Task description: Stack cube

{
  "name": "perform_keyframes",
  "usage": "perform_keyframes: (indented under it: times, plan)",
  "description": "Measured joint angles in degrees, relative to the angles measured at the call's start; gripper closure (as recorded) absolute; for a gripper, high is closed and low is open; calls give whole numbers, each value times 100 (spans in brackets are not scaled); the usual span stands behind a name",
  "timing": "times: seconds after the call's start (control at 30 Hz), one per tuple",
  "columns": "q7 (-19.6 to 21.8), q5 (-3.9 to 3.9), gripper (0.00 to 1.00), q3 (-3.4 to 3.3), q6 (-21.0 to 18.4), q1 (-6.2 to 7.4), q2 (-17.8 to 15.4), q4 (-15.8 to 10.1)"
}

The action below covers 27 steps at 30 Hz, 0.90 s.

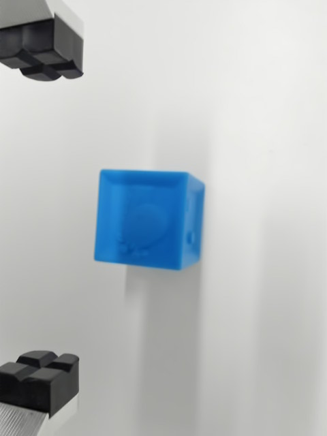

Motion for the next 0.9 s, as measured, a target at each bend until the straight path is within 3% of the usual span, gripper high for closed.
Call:
perform_keyframes:
  times: [0.47,0.73,0.9]
  plan:
    - [-148,174,0,24,943,-6,980,20]
    - [-216,271,0,97,1421,-59,1560,124]
    - [-233,286,0,146,1616,-101,1810,182]
